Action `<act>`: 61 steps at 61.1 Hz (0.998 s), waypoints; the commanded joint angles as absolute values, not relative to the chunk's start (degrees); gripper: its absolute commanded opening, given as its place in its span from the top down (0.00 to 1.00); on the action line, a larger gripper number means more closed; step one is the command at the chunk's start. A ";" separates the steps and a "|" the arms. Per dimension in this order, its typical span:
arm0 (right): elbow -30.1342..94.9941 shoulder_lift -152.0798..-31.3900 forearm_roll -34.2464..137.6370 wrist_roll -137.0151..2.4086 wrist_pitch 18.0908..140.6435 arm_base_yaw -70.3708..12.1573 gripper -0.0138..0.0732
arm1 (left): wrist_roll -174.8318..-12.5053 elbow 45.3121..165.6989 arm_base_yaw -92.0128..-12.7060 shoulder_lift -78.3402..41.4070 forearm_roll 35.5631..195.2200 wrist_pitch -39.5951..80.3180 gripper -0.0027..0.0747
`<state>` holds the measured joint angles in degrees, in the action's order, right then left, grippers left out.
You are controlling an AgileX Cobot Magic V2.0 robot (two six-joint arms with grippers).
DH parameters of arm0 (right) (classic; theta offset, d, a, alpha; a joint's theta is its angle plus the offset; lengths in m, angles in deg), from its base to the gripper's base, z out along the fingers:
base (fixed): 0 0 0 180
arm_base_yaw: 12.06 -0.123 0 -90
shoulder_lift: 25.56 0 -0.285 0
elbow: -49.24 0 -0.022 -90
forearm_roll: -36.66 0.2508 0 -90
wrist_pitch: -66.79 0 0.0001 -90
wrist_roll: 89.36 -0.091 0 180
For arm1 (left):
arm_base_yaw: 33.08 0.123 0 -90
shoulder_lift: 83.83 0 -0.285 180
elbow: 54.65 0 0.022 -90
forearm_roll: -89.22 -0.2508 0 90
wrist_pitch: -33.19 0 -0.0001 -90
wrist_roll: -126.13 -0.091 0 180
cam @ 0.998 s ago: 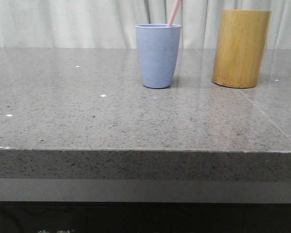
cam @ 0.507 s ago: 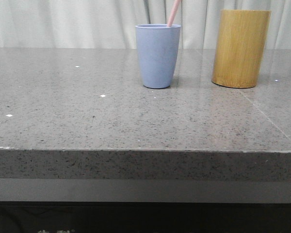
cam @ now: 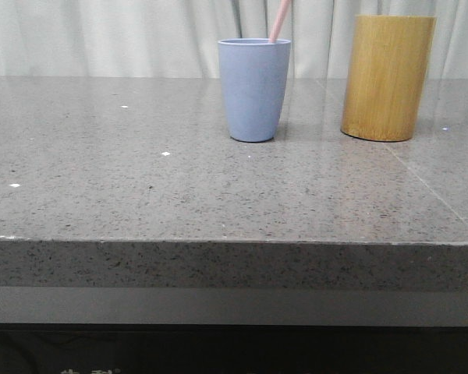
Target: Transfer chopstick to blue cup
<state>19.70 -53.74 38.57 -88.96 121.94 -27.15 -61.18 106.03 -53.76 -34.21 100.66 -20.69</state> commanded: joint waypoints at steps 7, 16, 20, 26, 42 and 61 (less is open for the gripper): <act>20.86 -54.33 38.57 -88.99 117.59 -26.86 0.92 | -60.72 107.58 -53.70 -34.14 101.84 -16.04 0.99; 20.86 -54.33 38.58 -88.99 117.53 -26.86 0.92 | -60.72 107.58 -53.70 -34.14 101.84 -16.04 0.99; 20.86 -54.33 38.58 -88.99 117.53 -26.86 0.92 | -60.72 107.58 -53.70 -34.14 101.84 -16.04 0.99; 20.86 -54.33 38.58 -88.99 117.53 -26.86 0.92 | -60.72 107.58 -53.70 -34.14 101.84 -16.04 0.99; 20.86 -54.33 38.58 -88.99 117.58 -26.86 0.92 | -64.27 100.58 -50.48 -41.17 97.26 -7.55 0.99; 20.86 -54.33 38.58 -88.99 117.58 -26.86 0.92 | -64.27 70.94 -41.75 -63.01 95.31 20.64 0.99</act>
